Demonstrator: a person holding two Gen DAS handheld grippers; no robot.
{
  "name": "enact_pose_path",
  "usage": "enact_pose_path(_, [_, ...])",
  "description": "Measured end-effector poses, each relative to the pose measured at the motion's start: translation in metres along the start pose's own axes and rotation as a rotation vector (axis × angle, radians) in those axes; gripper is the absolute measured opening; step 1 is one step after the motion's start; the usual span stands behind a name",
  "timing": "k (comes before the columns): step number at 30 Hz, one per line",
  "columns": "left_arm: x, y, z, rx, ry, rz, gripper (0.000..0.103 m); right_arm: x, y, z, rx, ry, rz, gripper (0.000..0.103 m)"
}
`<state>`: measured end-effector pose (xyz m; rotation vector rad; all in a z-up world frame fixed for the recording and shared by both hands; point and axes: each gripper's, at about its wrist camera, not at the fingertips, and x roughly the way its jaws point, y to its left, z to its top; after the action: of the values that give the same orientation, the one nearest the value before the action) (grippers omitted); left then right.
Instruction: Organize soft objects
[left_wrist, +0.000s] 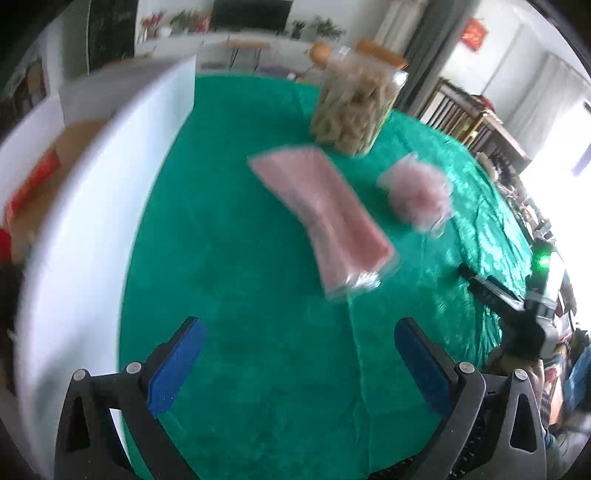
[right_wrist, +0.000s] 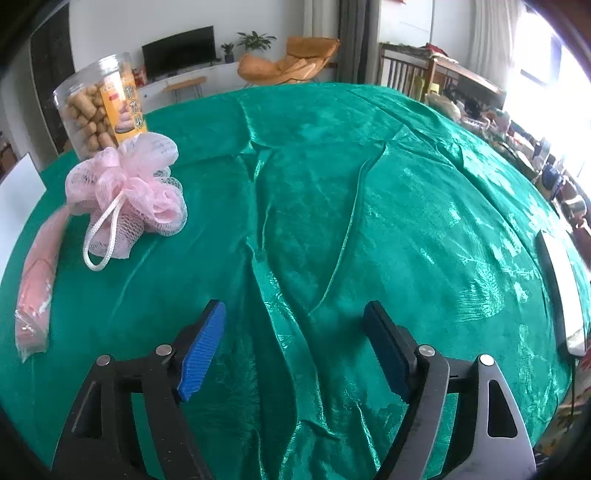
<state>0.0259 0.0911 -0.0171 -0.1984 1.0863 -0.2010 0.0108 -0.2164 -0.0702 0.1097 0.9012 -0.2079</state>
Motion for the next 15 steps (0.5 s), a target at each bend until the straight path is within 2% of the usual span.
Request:
enact_pose_path(5, [0.019, -0.003, 0.005, -0.039, 0.039, -0.038, 0.101, 0.0, 0.001, 0.0, 0.0, 0.0, 0.0, 0.08])
enact_pose_path(9, [0.028, -0.028, 0.048, 0.015, -0.046, -0.076, 0.101, 0.0, 0.001, -0.001, 0.001, 0.0, 0.0, 0.08])
enact_pose_path(11, [0.044, -0.039, 0.068, 0.057, -0.062, -0.056, 0.101, 0.0, 0.001, -0.001, 0.001, 0.0, 0.0, 0.08])
enact_pose_path(15, [0.091, -0.042, 0.084, 0.065, -0.004, 0.01, 0.101, 0.0, 0.001, -0.001, 0.001, -0.001, 0.0, 0.081])
